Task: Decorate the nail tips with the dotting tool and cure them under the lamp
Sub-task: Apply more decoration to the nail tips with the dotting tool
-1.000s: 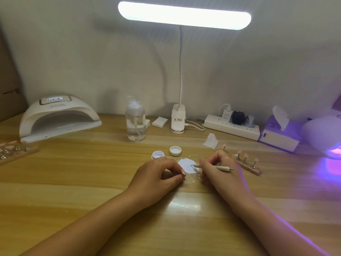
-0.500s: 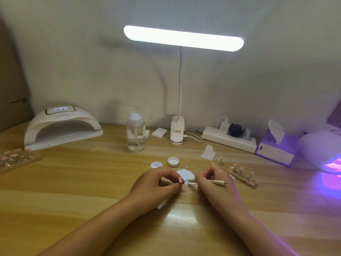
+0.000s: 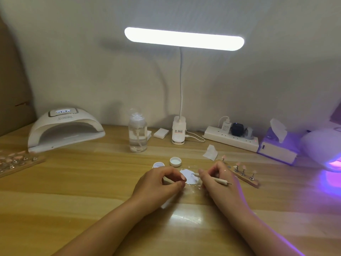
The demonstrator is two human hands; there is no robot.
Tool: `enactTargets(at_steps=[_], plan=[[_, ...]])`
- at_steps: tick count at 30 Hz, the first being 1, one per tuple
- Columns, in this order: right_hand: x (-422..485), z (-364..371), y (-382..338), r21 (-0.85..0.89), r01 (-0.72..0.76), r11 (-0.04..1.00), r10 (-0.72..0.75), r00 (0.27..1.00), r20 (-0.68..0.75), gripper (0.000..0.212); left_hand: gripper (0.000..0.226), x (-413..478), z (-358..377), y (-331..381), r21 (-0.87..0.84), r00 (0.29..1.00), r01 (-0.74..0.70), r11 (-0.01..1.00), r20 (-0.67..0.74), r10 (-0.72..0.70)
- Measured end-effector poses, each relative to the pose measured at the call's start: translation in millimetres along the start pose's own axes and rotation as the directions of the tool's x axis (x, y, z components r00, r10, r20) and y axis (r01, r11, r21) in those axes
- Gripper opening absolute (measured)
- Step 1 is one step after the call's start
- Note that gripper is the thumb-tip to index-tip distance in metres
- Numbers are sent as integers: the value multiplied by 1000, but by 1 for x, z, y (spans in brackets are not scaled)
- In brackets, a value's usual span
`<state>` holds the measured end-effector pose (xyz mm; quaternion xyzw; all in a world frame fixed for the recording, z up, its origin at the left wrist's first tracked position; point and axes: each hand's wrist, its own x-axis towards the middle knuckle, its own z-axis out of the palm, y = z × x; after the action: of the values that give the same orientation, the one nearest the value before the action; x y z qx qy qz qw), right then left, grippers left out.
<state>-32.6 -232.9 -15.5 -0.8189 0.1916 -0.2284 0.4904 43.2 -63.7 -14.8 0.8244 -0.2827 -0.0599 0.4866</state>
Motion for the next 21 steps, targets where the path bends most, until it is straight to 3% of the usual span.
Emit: enactTargets(at_steps=[4,9,14,21], plan=[[1,1,1,-16,-2,1000,3,1000,30,28,14,1,1,-2,5,1000,-13,1000,-10,13],[2,0,1,-20,-6,1000,6,999,35,29,12,7,-13,-4,-59,981,11,998,195,0],[2,0,0,-16,3,1000,-3,1000,28,29,15,7,-9,-10,-31,990,-44,999,136,48],[-2,-4,-8,295,-12,955,4,1000,28,21,19,2,-6,-9,135,983,-168,976,92,157]])
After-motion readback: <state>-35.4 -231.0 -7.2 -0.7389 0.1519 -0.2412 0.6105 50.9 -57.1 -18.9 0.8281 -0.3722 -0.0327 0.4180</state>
